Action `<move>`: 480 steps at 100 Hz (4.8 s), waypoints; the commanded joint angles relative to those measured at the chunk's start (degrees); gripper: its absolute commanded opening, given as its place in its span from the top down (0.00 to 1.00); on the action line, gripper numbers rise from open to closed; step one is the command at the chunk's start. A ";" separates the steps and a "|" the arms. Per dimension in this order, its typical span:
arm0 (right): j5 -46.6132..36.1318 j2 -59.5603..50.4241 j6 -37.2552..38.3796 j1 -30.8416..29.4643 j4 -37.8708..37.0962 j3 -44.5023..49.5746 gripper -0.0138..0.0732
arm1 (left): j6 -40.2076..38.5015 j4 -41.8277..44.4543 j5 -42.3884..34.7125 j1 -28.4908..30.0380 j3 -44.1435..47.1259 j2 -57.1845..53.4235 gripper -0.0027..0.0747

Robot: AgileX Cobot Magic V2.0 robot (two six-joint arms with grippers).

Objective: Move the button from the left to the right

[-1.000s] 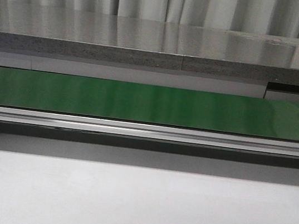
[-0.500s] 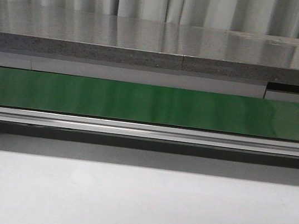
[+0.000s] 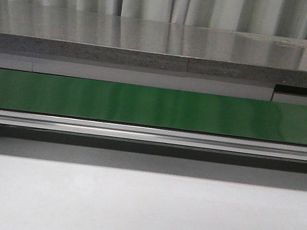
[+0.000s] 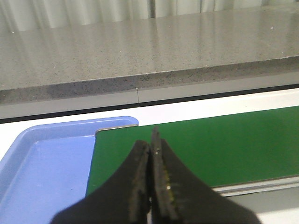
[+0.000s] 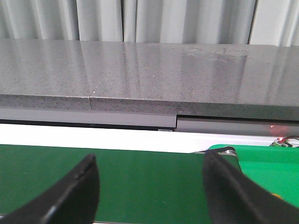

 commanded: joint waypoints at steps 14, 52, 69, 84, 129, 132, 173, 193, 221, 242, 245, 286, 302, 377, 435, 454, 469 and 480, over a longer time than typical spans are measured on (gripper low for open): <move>-4.16 -0.14 -0.04 0.06 0.18 -1.49 0.79 | -0.03 -0.71 -4.95 -0.46 -1.59 0.24 0.99; -4.16 -0.14 -0.04 0.06 0.18 -1.49 0.97 | -0.03 -0.71 -4.95 -0.46 -1.59 0.24 0.99; -4.16 -0.14 -0.04 0.06 0.18 -1.49 0.97 | -0.03 -0.71 -4.95 -0.46 -1.59 0.24 0.99; -4.16 -0.14 -0.04 0.06 0.18 -1.49 0.97 | -0.03 -0.71 -4.95 -0.46 -1.59 0.24 0.99; -1.52 -5.24 1.56 0.06 -3.23 0.45 0.97 | -0.03 -0.71 -4.95 -0.46 -1.59 0.24 0.99; -1.50 -7.04 2.71 0.06 -4.30 1.19 0.97 | -0.03 -0.71 -4.95 -0.46 -1.59 0.24 0.99; -1.50 -29.06 13.20 0.06 -12.09 16.64 0.97 | -0.03 -0.71 -4.95 -0.46 -1.59 0.24 0.99; 0.00 -29.58 13.20 0.06 -12.09 18.98 0.97 | -0.03 -0.71 -4.95 -0.46 -1.59 0.36 0.99; 0.63 -29.58 13.20 0.06 -12.09 18.98 0.97 | -0.03 -0.71 -4.95 -0.46 -1.59 0.36 0.99; 0.57 -29.58 13.20 0.06 -12.09 18.98 0.97 | -0.03 -0.71 -4.95 -0.46 -1.59 0.36 0.99; 0.57 -29.58 13.20 0.06 -12.09 18.98 0.97 | -0.03 -0.71 -4.95 -0.46 -1.59 0.36 0.99; 0.57 -29.58 13.20 0.06 -12.09 18.98 0.97 | -0.03 -0.71 -4.95 -0.46 -1.59 0.36 0.99; 0.57 -29.58 13.20 0.06 -12.09 18.98 0.97 | -0.03 -0.71 -4.95 -0.46 -1.59 0.36 0.99; 0.57 -29.58 13.20 0.06 -12.09 18.98 0.97 | -16.53 15.91 -6.28 -0.19 9.71 -19.70 0.99; 0.57 -29.58 13.20 0.06 -12.09 18.98 0.97 | -22.58 18.81 -10.36 2.27 19.54 -26.31 0.99; 0.57 -29.58 13.20 0.06 -12.09 18.98 0.97 | -22.58 18.81 -10.02 2.27 19.54 -26.31 0.99; 0.57 -29.58 13.20 0.06 -12.09 18.98 0.97 | -22.58 18.81 -10.02 2.27 19.54 -26.31 0.99; 0.57 -29.58 13.20 0.06 -12.09 18.98 0.97 | -22.58 18.81 -10.02 2.27 19.54 -26.31 0.99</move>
